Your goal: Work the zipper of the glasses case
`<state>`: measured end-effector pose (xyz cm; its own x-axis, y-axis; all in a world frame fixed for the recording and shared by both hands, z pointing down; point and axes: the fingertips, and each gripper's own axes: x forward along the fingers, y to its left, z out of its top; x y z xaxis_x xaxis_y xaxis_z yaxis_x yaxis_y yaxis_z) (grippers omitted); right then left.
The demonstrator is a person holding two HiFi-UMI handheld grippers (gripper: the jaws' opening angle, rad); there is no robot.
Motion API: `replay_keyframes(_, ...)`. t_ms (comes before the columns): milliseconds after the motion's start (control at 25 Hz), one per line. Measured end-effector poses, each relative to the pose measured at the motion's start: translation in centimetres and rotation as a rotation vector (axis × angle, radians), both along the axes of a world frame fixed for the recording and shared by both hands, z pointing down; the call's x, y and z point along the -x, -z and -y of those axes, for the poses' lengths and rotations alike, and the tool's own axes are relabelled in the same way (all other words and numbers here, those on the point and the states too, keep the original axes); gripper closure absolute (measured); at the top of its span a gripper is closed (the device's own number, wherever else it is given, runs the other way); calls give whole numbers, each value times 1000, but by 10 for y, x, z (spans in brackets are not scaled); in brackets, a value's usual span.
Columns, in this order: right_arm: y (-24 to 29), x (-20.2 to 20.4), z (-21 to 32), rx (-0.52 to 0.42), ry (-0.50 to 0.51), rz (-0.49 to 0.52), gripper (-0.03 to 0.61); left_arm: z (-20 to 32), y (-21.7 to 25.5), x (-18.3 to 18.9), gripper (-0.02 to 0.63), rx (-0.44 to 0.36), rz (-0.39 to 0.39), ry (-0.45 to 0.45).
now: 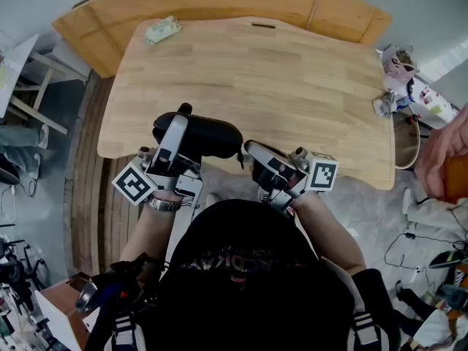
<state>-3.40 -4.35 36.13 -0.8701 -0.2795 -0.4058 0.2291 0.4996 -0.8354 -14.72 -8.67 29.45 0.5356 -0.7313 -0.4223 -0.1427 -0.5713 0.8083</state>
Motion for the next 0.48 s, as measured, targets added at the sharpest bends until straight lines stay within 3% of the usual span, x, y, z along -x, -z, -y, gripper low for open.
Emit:
replay_keyframes(80,-2,-1,-1,-21,-4,-32,563,-1,0,-3,258,-21,62,17)
replay_keyframes(200,-4,-1,0,-24,-6,-55,563,-3,9,-10,258,-114,260,70)
replay_keyframes(480,-8,5,1,-48,5,-110,563,-3,10,-27,258,-211,560,164)
